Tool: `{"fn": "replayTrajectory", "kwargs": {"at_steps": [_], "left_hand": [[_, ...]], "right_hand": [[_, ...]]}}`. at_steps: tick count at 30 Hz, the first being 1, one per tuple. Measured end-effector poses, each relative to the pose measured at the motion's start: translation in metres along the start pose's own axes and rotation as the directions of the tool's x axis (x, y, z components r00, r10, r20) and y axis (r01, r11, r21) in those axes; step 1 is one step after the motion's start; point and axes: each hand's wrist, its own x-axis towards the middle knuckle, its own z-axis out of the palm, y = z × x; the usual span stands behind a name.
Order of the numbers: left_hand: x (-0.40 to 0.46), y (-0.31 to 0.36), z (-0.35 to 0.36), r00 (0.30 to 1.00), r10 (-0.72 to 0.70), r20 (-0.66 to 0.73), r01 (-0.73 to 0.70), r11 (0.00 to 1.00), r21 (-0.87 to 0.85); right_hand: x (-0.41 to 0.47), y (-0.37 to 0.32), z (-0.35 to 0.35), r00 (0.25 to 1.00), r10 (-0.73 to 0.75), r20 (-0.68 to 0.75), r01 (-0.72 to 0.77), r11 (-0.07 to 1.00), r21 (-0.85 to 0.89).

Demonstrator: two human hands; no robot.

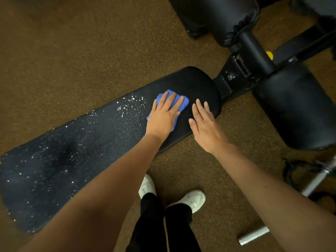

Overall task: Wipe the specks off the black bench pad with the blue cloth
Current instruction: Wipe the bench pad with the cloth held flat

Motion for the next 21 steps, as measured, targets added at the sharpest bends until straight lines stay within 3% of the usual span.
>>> {"fn": "replayTrajectory", "kwargs": {"at_steps": [4,9,14,18,21], "left_hand": [[-0.012,0.019,0.004,0.99,-0.126,-0.058,0.12,0.987,-0.103],[-0.014,0.0,-0.002,0.998,-0.035,-0.045,0.034,0.999,-0.035],[0.025,-0.018,-0.013,0.98,-0.188,-0.066,0.186,0.982,-0.038],[0.032,-0.025,-0.017,0.985,-0.163,-0.054,0.162,0.986,-0.032],[0.01,-0.02,-0.015,0.999,-0.051,-0.017,0.051,0.999,-0.008]], "right_hand": [[-0.003,0.002,0.006,0.999,-0.03,-0.026,0.028,0.997,-0.078],[-0.001,0.001,0.005,1.0,-0.016,-0.025,0.012,0.988,-0.151],[0.003,-0.001,0.002,1.0,-0.003,-0.013,0.001,0.981,-0.194],[0.004,-0.004,0.002,1.0,0.005,-0.004,-0.006,0.974,-0.226],[0.003,-0.007,0.003,1.0,0.019,-0.008,-0.02,0.971,-0.239]]}}
